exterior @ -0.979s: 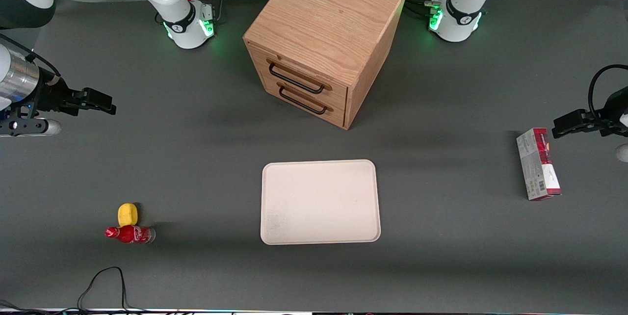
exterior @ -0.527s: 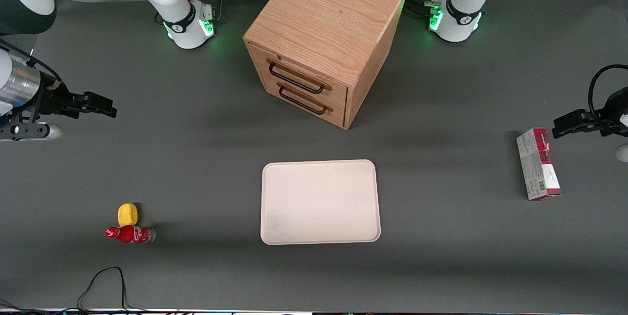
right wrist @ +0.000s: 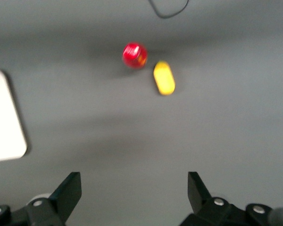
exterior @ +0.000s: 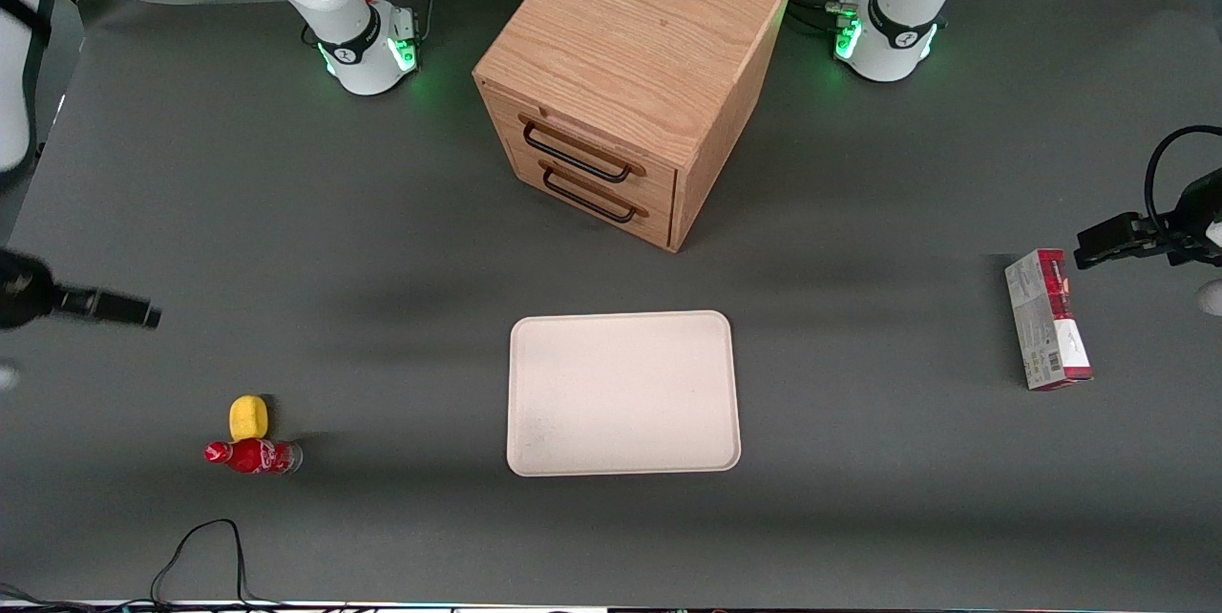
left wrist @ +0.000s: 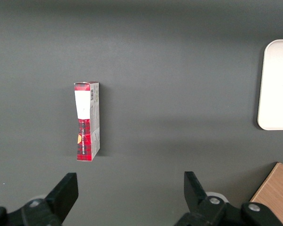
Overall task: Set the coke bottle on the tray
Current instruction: 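Move the open right gripper down toward the red Coca-Cola bottle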
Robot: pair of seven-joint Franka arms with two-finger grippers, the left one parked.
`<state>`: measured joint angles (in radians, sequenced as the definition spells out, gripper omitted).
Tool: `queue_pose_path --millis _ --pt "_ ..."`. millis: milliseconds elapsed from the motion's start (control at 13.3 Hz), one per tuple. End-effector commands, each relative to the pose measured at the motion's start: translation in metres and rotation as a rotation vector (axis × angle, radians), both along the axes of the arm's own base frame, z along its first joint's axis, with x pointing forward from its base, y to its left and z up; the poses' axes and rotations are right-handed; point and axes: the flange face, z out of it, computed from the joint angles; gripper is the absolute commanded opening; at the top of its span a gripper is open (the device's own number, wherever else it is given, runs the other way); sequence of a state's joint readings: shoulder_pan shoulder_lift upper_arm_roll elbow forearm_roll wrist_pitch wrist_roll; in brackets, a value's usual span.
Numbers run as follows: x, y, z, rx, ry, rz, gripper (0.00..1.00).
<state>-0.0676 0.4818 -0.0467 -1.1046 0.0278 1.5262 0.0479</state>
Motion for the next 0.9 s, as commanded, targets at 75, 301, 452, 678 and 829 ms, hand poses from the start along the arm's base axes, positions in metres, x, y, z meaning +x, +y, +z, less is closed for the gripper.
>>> queue_pose_path --millis 75,301,452,678,829 --pt "0.057 -0.018 -0.047 -0.031 -0.061 -0.019 1.0" --pt "0.078 -0.004 -0.089 -0.107 -0.083 0.02 1.0" --pt "0.084 0.009 -0.114 -0.119 -0.059 0.044 1.0" --pt "0.088 0.012 -0.14 -0.11 -0.046 0.06 1.0" --pt "0.087 0.011 -0.157 -0.108 -0.02 0.065 1.0"
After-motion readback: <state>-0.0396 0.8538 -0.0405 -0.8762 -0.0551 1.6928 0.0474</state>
